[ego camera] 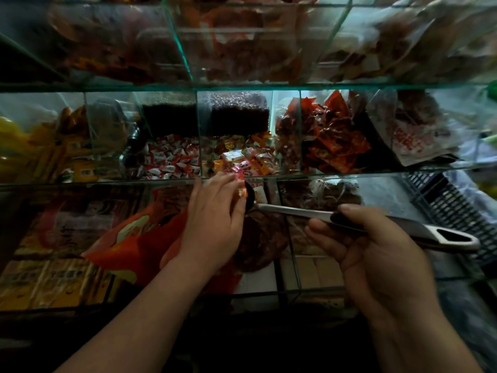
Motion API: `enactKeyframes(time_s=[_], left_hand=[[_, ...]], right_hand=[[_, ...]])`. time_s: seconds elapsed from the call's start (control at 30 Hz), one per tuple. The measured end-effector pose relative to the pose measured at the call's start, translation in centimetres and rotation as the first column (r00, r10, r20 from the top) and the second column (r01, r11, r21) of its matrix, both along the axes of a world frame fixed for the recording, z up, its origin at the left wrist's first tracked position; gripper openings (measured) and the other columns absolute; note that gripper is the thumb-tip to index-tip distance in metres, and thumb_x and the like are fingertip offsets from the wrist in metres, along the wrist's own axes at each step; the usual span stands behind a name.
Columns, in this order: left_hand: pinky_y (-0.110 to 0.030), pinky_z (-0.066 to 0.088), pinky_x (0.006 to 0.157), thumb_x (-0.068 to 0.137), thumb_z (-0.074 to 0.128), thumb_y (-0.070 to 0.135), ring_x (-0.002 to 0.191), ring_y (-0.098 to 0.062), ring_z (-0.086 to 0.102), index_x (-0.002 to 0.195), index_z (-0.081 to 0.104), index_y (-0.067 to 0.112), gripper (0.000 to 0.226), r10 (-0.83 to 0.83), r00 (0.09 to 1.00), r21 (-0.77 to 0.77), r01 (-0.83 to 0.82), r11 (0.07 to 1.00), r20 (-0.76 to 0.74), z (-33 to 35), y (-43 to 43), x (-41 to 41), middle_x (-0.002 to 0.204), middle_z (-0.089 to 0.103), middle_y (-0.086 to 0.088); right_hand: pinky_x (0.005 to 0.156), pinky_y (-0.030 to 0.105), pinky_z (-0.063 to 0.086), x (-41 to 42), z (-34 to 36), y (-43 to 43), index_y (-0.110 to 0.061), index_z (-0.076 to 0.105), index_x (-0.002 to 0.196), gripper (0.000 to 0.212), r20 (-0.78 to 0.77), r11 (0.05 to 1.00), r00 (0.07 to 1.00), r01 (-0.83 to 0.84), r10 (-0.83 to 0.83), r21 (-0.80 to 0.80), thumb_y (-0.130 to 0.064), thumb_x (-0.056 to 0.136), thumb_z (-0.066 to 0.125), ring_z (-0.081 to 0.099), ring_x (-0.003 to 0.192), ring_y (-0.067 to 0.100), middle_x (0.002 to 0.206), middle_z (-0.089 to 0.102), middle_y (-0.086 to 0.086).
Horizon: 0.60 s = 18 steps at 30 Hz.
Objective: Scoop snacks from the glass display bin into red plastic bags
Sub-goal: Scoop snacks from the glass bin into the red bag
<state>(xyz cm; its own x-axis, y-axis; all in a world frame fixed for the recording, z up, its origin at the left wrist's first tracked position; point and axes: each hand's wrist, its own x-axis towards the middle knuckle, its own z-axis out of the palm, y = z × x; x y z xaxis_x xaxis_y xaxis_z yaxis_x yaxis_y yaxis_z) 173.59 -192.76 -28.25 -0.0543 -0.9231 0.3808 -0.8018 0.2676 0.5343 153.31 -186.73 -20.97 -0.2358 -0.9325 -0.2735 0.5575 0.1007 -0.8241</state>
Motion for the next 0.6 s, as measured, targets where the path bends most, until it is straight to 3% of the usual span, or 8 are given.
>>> enactKeyframes(time_s=[0.13,0.27,0.33,0.37,0.43,0.47,0.57,0.6], left_hand=[[-0.040,0.031,0.115,0.102,0.053,0.028,0.132,-0.023,0.045,0.137,0.058,0.013,0.039,-0.071,0.997,-0.076,0.071,0.995,0.010,2.4,-4.8,-0.3,0.140,0.056,-0.006],[-0.039,0.021,0.121,0.103,0.056,0.028,0.147,-0.025,0.028,0.152,0.041,0.016,0.052,-0.087,0.995,0.044,0.088,0.995,-0.040,3.8,-8.4,-0.2,0.159,0.036,-0.008],[-0.031,0.018,0.118,0.102,0.058,0.032,0.149,-0.023,0.024,0.155,0.035,0.017,0.060,-0.060,0.995,0.068,0.066,0.996,-0.078,3.8,-8.9,0.1,0.161,0.032,-0.007],[-0.028,0.019,0.115,0.101,0.059,0.033,0.147,-0.022,0.028,0.155,0.035,0.016,0.062,-0.042,0.995,0.066,0.048,0.997,-0.093,3.7,-8.7,0.3,0.160,0.035,-0.006],[-0.026,0.029,0.108,0.099,0.063,0.029,0.139,-0.019,0.041,0.151,0.041,0.018,0.057,0.011,0.990,0.077,0.000,0.997,-0.138,3.1,-7.9,0.6,0.151,0.044,-0.003],[-0.026,0.032,0.105,0.098,0.064,0.028,0.134,-0.017,0.045,0.149,0.044,0.019,0.055,0.039,0.984,0.101,-0.022,0.995,-0.172,2.7,-7.5,0.7,0.147,0.047,-0.001],[-0.030,0.040,0.106,0.098,0.064,0.026,0.129,-0.015,0.049,0.144,0.049,0.021,0.048,0.109,0.958,0.165,-0.066,0.984,-0.266,1.8,-6.1,1.3,0.140,0.049,0.004],[-0.035,0.044,0.107,0.098,0.064,0.025,0.127,-0.015,0.051,0.142,0.051,0.022,0.046,0.118,0.948,0.164,-0.071,0.984,-0.296,1.7,-5.7,1.7,0.137,0.050,0.006]], right_hand=[[0.061,0.033,0.062,0.0,1.7,-2.4,-0.005,0.057,0.088,0.007,0.029,0.995,0.997,0.069,-0.067,-0.067,-0.005,0.095,0.055,0.077,0.069,0.028,0.066,0.070,0.006],[0.072,0.035,0.063,1.3,1.9,-6.0,-0.008,0.059,0.091,0.007,0.038,0.988,0.993,0.119,-0.115,-0.103,-0.011,0.097,0.061,0.079,0.085,0.031,0.070,0.076,0.004],[0.075,0.035,0.063,2.9,1.2,-8.3,-0.014,0.064,0.091,0.007,-0.080,0.985,0.988,0.118,-0.129,-0.126,-0.018,0.097,0.064,0.079,0.086,0.026,0.078,0.079,0.003],[0.077,0.033,0.063,3.6,0.6,-9.7,-0.020,0.067,0.090,0.008,-0.259,0.984,0.957,0.093,-0.130,-0.151,-0.025,0.096,0.066,0.078,0.087,0.019,0.083,0.079,0.002],[0.077,0.026,0.058,4.9,-0.5,-11.8,-0.021,0.071,0.087,0.009,-0.640,0.965,0.760,-0.066,-0.115,-0.253,-0.027,0.094,0.070,0.072,0.084,0.007,0.085,0.075,0.000],[0.077,0.026,0.056,5.3,-0.9,-12.6,-0.016,0.072,0.088,0.009,-0.756,0.935,0.646,-0.197,-0.102,-0.294,-0.022,0.095,0.070,0.069,0.083,0.008,0.085,0.073,-0.001],[0.084,0.042,0.053,5.1,-2.2,-13.9,-0.007,0.072,0.098,0.011,-0.963,0.816,0.227,-0.523,-0.145,-0.246,-0.017,0.097,0.067,0.064,0.091,0.023,0.096,0.068,0.008],[0.083,0.045,0.053,4.7,-2.4,-13.9,-0.008,0.072,0.101,0.014,-0.973,0.789,0.143,-0.569,-0.180,-0.229,-0.020,0.097,0.066,0.063,0.091,0.024,0.098,0.066,0.009]])
